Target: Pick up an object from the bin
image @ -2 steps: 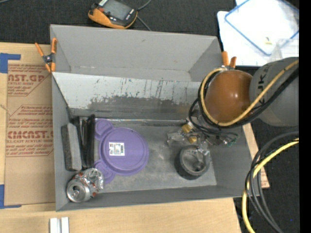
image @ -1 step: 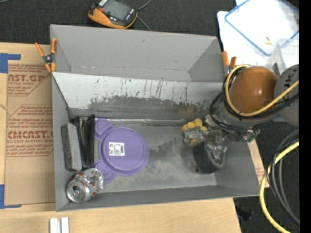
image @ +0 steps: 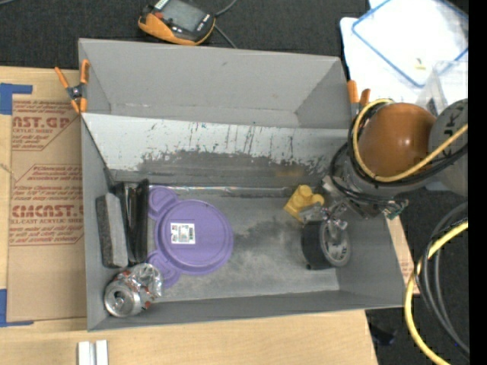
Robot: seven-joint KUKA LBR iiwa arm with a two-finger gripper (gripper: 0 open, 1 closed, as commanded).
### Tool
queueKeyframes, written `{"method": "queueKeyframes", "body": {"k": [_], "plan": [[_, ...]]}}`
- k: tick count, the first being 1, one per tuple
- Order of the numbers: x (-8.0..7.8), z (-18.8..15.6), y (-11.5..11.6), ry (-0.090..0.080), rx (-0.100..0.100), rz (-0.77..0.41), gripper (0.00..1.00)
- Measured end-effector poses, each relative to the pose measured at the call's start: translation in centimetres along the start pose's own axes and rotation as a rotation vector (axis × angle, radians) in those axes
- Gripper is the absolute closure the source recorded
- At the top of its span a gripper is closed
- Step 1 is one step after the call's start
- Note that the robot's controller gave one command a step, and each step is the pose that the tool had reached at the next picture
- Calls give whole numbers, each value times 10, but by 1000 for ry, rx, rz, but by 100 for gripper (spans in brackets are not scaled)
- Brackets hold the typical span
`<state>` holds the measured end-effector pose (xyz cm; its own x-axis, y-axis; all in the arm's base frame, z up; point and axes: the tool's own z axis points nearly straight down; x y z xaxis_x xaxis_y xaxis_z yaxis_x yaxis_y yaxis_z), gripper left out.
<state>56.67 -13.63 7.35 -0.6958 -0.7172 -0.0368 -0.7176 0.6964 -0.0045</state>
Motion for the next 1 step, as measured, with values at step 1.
{"method": "queueKeyframes", "body": {"k": [1], "plan": [[0, 0, 0, 0, 0, 0, 100]]}}
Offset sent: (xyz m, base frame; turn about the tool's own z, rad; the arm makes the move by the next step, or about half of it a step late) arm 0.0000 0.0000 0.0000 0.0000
